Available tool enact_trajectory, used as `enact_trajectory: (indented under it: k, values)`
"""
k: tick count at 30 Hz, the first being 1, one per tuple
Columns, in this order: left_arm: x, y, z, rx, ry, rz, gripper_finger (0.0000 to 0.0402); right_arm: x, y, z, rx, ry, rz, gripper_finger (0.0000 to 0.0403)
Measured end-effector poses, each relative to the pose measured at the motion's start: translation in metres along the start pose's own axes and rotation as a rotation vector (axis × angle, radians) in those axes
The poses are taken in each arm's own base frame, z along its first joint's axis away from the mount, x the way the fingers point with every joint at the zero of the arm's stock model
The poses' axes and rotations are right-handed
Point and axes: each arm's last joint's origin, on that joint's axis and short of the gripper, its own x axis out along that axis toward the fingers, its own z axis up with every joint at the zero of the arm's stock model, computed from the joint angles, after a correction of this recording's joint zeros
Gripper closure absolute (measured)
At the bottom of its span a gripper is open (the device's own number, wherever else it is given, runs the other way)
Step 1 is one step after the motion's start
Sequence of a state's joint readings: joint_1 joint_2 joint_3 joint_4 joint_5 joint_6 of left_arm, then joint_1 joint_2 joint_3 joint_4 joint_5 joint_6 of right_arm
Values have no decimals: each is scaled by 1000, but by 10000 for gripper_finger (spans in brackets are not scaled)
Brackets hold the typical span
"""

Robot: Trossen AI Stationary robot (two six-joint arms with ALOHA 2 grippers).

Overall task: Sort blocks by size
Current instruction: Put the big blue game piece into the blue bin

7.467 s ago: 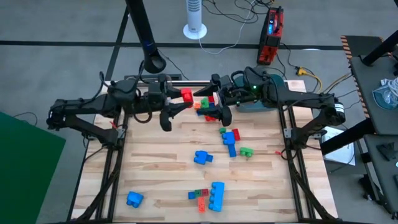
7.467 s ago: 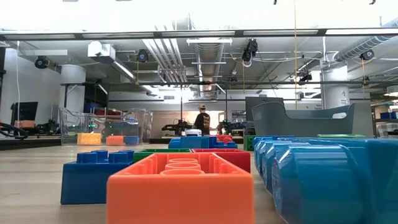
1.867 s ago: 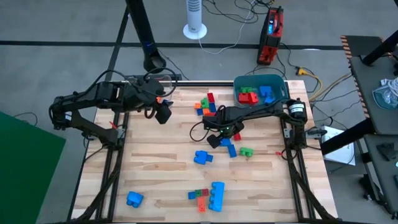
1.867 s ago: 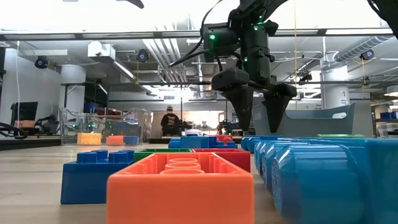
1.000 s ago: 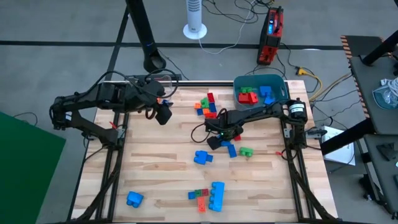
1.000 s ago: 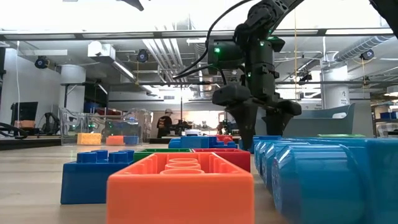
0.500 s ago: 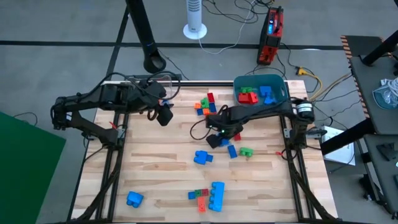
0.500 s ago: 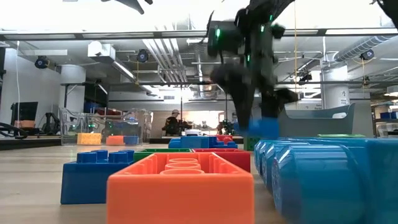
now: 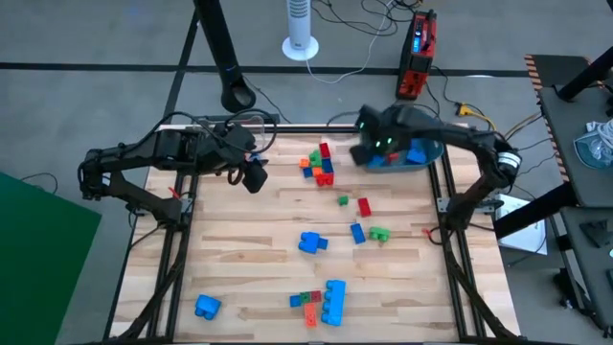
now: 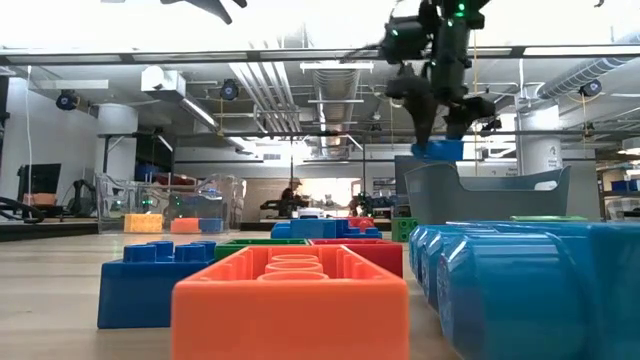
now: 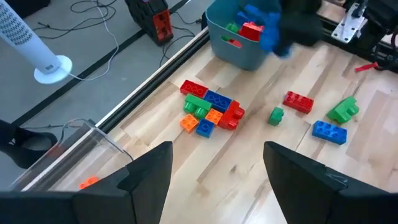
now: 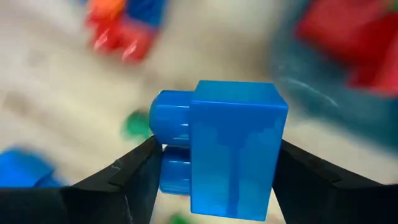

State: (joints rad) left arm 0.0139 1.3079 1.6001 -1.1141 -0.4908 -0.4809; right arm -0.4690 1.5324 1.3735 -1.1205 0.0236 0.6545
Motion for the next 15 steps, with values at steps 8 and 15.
enact_trajectory:
  k: [8, 15]
  values:
    - [0, 0, 0, -74, 2, -1, 164, 6, -75, 43, 115, -25, -113, 159]
    - [0, 0, -1, -149, 16, -2, 164, 23, -111, 51, 133, 38, -175, 191]
